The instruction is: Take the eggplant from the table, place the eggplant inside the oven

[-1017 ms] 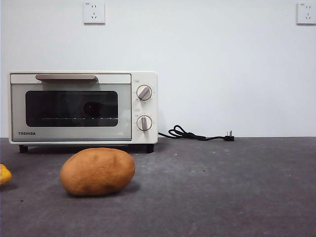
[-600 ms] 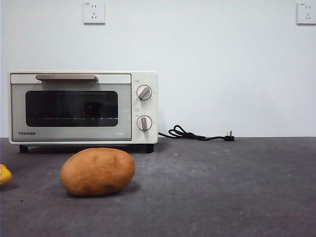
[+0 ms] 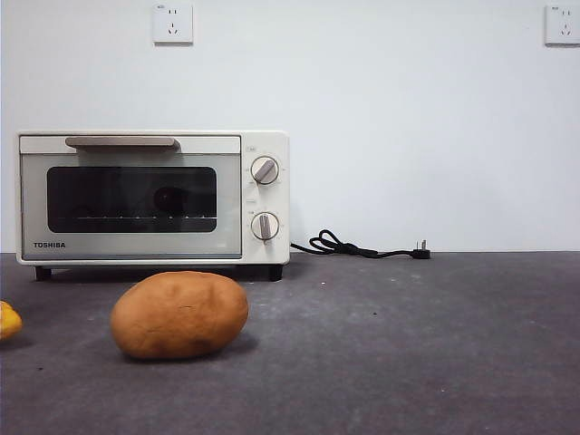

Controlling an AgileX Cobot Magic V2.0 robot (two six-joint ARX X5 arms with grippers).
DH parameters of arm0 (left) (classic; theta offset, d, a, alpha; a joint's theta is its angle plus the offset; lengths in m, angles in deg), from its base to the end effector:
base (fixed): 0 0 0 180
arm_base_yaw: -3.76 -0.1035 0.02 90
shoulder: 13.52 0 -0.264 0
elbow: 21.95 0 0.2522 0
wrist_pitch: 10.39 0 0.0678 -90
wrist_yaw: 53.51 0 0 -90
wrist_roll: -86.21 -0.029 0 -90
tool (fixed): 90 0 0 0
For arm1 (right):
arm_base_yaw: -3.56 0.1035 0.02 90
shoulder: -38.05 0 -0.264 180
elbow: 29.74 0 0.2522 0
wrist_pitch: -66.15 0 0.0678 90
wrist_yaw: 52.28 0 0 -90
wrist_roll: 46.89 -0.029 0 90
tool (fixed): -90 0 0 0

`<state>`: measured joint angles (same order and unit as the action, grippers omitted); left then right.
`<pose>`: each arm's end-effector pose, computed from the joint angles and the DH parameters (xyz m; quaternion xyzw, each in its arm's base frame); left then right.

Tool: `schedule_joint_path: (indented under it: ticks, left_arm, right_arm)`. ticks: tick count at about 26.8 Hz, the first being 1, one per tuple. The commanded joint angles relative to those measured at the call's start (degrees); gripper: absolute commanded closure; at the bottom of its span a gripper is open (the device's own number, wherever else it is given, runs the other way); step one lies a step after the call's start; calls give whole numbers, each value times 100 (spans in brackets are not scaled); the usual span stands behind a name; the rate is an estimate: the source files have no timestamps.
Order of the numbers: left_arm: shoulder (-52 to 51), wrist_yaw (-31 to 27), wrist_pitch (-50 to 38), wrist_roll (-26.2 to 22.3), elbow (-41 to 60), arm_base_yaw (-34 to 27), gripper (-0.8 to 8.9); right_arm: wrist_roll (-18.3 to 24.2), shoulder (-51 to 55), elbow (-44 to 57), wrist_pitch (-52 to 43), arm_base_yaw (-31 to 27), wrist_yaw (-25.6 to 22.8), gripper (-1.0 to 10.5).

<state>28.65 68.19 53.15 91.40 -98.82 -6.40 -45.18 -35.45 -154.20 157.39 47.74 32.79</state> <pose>0.1136 0.0049 0.3797 -0.1319 0.2406 -0.1703 0.9464 0.1291 0.1220 0.4900 -0.1563 0.3084 0.3200 0.8821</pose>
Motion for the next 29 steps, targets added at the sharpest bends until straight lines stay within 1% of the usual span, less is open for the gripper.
schedule_joint_path:
  ticks: [1,5,9,13,17,20,25,29]
  left_arm:
    - [20,24,-125,-114,-31,11,818]
    - [-50,-96,-223,-616,-31,57,818]
    - [-361,-540,-339,-1202,-31,57,818]
    - [-890,-944,-439,-1504,-28,48,818]
    - [-1419,-1093,-516,-2081,0,-2,818]
    - [-1753,-1075,-654,-2485,133,-11,817]
    - [-2380,-1078,-1040,-2549,798,-11,818]
    - [-2887,-1075,-1609,-2503,1786,-9,817]
  right_arm:
    - [-61,-24,35,120,9,-7,946]
    - [-61,-24,35,120,9,-9,946]
    - [-61,-24,35,118,9,-7,946]
    - [-61,-24,35,120,9,-7,946]
    - [-61,-24,35,120,9,-9,946]
    - [-61,-24,35,120,7,-9,946]
    - [-61,-24,35,120,7,-7,946]
    - [-61,-24,35,120,7,-7,946]
